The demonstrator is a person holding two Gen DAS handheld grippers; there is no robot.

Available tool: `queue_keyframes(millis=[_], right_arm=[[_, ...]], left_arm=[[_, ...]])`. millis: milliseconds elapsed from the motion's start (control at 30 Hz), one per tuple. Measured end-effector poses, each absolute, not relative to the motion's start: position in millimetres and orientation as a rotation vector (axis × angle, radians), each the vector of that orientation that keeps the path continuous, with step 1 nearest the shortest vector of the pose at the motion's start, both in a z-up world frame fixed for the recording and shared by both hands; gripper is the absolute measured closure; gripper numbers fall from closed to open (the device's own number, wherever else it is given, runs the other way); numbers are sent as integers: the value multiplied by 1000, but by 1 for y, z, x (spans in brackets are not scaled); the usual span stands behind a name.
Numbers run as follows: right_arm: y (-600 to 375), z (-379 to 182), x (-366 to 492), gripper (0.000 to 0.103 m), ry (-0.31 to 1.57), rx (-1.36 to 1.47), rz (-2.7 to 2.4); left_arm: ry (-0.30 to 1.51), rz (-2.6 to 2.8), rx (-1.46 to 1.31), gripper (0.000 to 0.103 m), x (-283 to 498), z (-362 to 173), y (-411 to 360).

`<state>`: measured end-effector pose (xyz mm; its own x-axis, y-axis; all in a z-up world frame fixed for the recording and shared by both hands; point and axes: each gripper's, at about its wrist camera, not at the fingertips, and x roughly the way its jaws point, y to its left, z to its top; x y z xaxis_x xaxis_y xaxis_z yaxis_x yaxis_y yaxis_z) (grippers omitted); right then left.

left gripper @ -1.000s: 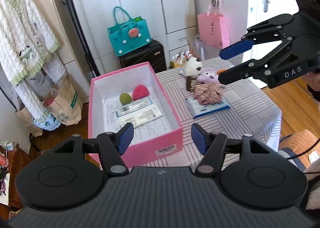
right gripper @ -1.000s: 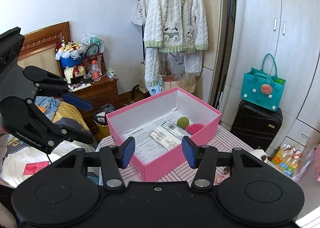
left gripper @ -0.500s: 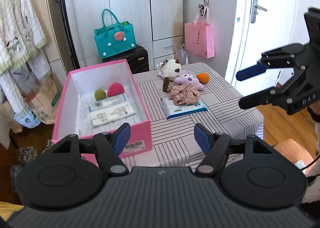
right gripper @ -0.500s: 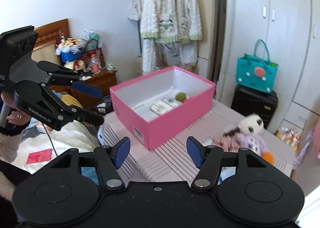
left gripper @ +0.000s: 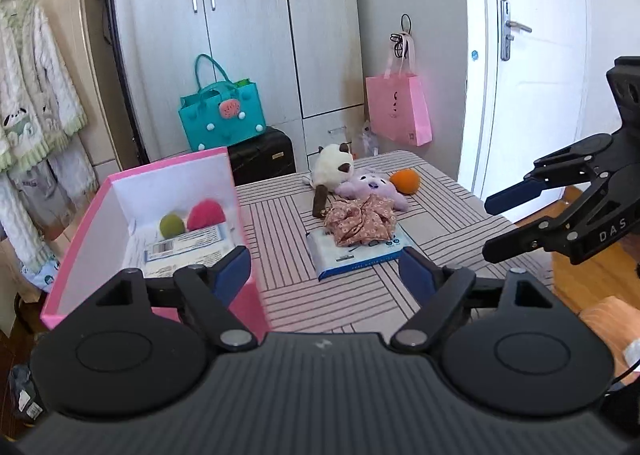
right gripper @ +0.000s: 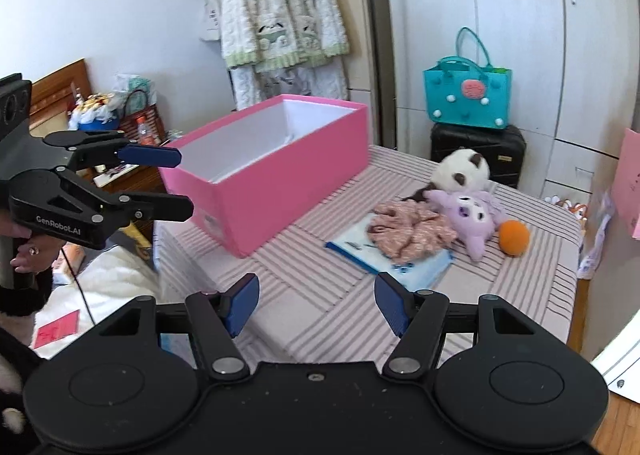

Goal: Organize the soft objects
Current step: 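Withdraw the left gripper from the box toward the pink floral cloth, then grasp the pink floral cloth with the left gripper while the right gripper grasps the orange ball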

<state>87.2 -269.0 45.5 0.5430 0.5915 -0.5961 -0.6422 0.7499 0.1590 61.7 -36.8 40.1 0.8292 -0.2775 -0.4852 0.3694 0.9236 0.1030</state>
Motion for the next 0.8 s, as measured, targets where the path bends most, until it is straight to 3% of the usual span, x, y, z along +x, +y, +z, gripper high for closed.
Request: queue_keyframes(millis=[367,500,600,700,800], right_arm=[[-298,3,124,32,609,-74,642],[-312,-6,139,22,576,-60,594],[-322,-10,150,20,536,-54,571],[-330,-15,161,8,498,-41,545],[-345,-24,174,8,452,13,501]], left_arm=[[517,-373,68,17,107,10,-69],[505,-398,56,13,120,3,-85],[510,-422,49,13,132,-3,-99],[508,-413,57,12,145,-10,-111],[503,-394,64,11,158,-17,-122]])
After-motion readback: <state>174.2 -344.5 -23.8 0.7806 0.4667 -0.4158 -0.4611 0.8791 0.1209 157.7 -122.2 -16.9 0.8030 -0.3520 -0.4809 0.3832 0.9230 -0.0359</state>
